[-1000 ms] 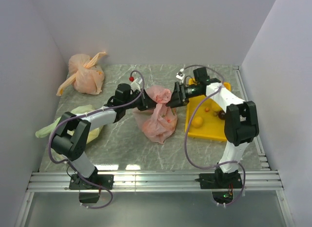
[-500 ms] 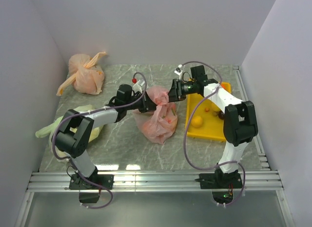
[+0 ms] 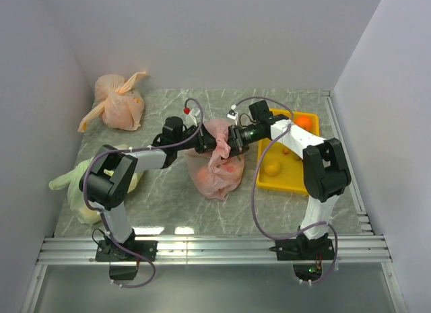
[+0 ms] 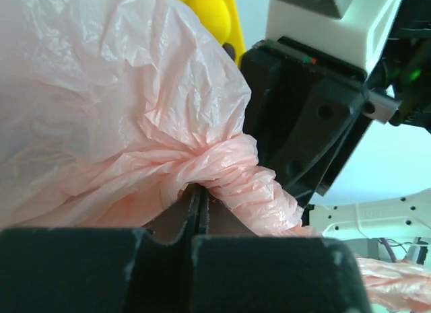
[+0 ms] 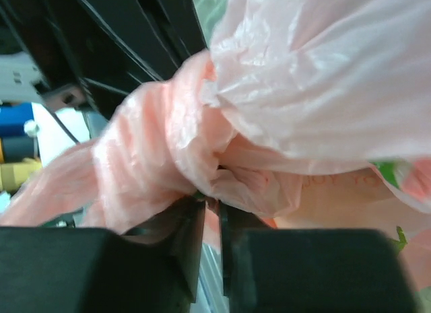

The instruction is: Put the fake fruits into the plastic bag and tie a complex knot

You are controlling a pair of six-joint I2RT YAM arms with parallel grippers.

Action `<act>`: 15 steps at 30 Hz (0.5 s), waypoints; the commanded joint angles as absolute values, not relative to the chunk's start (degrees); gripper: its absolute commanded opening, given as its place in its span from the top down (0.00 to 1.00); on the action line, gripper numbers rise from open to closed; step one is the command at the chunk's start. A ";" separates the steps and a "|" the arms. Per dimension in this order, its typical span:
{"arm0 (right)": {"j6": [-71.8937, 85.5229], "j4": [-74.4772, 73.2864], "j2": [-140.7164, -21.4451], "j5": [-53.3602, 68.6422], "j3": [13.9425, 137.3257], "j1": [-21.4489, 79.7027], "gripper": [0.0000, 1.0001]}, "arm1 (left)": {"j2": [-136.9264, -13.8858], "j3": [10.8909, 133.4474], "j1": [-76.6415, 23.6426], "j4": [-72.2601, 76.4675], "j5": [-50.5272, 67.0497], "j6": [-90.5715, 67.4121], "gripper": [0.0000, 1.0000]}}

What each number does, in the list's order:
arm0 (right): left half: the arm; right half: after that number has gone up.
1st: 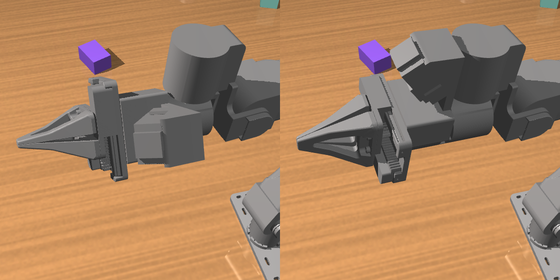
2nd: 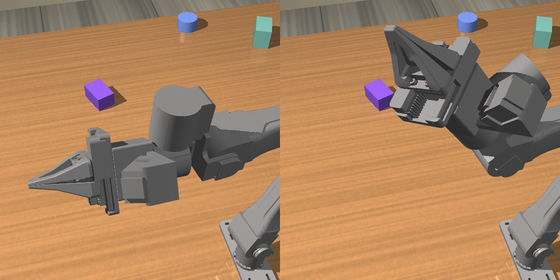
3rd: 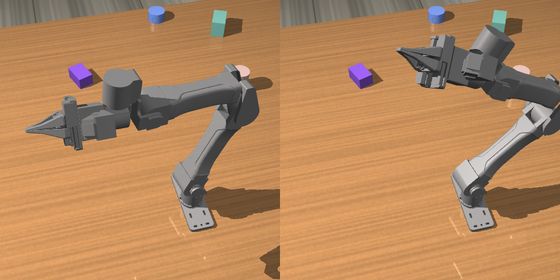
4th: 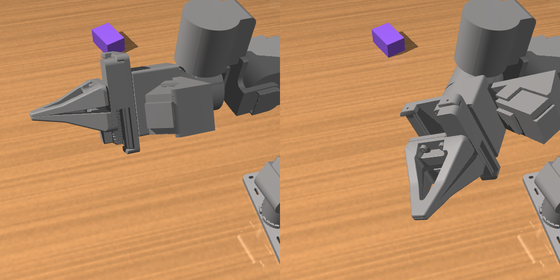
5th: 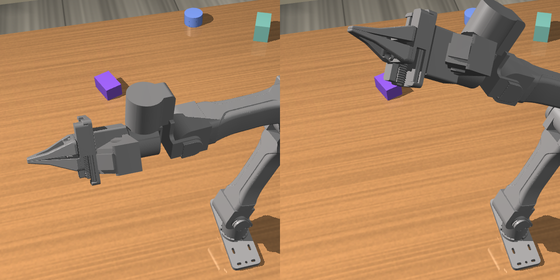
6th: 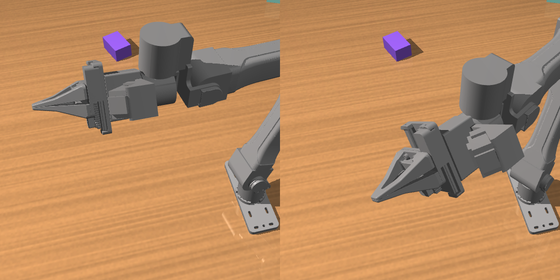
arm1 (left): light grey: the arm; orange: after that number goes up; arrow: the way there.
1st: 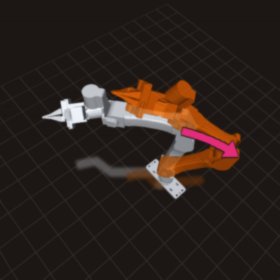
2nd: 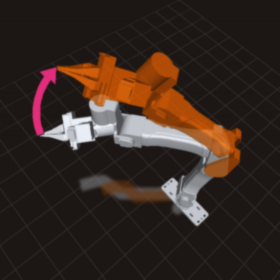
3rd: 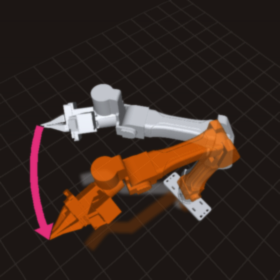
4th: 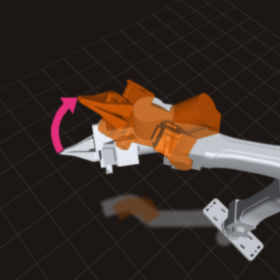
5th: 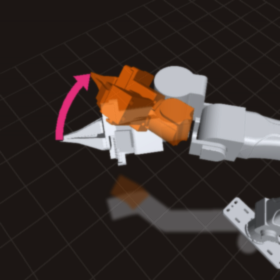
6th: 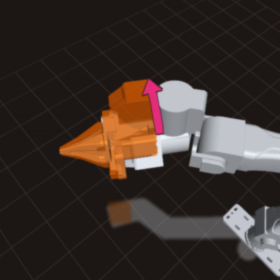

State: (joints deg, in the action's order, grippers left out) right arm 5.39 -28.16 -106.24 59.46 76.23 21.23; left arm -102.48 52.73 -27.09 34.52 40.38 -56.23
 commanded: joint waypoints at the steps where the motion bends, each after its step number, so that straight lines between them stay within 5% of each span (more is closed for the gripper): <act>1: -1.30 -35.93 -107.05 60.38 80.15 20.75 0.73 | -102.22 55.29 -27.07 42.10 42.71 -58.36 1.00; 2: -2.28 -38.04 -107.05 60.12 82.42 20.22 0.62 | -102.04 54.59 -27.16 42.01 42.89 -58.19 1.00; 7: -2.20 -41.22 -106.09 60.11 86.57 16.00 0.44 | -100.64 53.00 -26.81 41.22 44.21 -57.13 1.00; 15: 8.25 -28.49 -103.71 60.91 80.69 13.35 0.47 | -100.98 53.26 -26.54 41.21 46.05 -56.51 1.00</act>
